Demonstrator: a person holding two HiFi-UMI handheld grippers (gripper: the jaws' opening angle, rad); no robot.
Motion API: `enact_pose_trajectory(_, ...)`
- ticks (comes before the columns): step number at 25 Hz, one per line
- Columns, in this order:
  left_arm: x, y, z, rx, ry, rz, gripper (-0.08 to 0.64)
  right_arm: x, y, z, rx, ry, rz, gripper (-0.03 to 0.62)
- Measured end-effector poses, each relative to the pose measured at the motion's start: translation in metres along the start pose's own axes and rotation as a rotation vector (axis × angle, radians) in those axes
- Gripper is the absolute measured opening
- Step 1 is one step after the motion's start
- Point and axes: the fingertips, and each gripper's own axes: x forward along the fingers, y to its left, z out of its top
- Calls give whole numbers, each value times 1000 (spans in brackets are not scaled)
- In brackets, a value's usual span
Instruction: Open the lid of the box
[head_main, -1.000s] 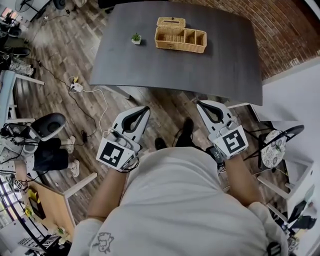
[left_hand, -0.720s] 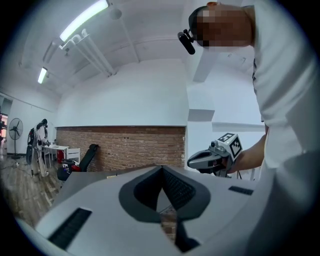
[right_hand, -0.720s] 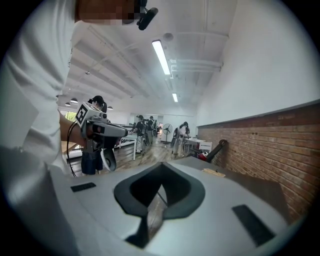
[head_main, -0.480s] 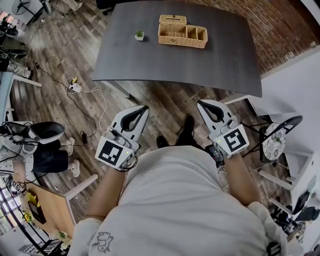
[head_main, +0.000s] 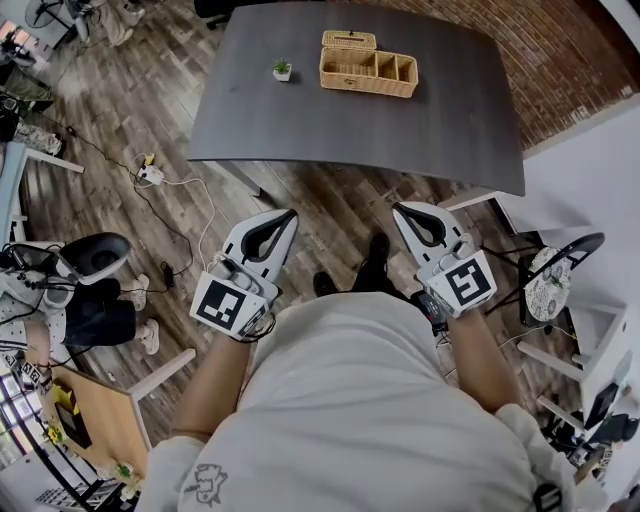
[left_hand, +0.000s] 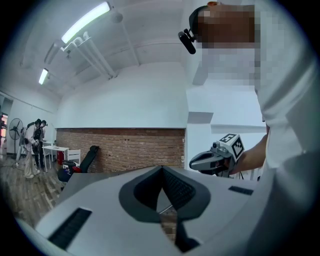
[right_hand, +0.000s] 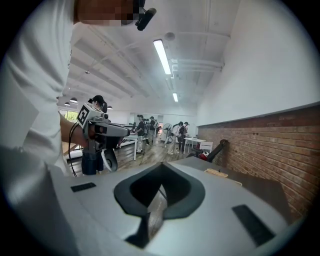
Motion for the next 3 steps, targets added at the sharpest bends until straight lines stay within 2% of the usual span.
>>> enact_pose_trajectory(3,3,3,3,0,-9,3,11,3,-2,2,-4,-8,3,5)
